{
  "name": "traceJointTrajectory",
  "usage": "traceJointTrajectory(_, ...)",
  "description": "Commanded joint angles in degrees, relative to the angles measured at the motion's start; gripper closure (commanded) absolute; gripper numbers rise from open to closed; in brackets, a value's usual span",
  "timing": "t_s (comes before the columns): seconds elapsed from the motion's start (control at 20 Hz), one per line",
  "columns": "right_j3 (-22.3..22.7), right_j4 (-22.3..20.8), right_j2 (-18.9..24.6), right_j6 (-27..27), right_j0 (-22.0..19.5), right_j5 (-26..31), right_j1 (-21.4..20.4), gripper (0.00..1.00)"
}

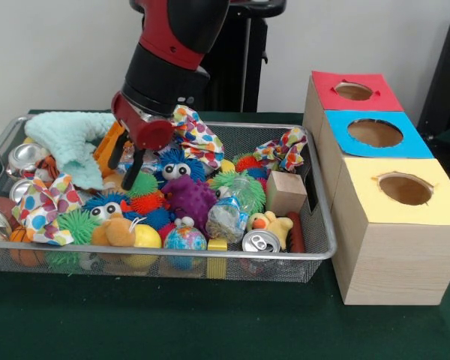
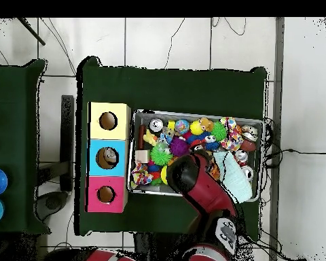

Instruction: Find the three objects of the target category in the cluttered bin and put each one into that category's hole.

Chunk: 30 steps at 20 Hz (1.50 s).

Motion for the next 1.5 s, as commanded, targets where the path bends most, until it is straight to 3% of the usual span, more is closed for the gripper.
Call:
traceJointTrajectory(0.05, 0.08, 2.97, 9.24, 14.0, -2.07, 1.99, 3.85, 0.0)
traceJointTrajectory(0.45, -0.51, 4.96, 6.51, 12.59, -0.08, 6.86, 4.07, 0.0)
traceJointTrajectory(0.75, -2.91, 7.12, -1.26, 11.47, 5.21, 16.29, 5.34, 0.0)
traceJointTrajectory(1.5, -2.48, 6.34, 1.38, 11.5, 3.34, 14.23, 4.78, 0.0)
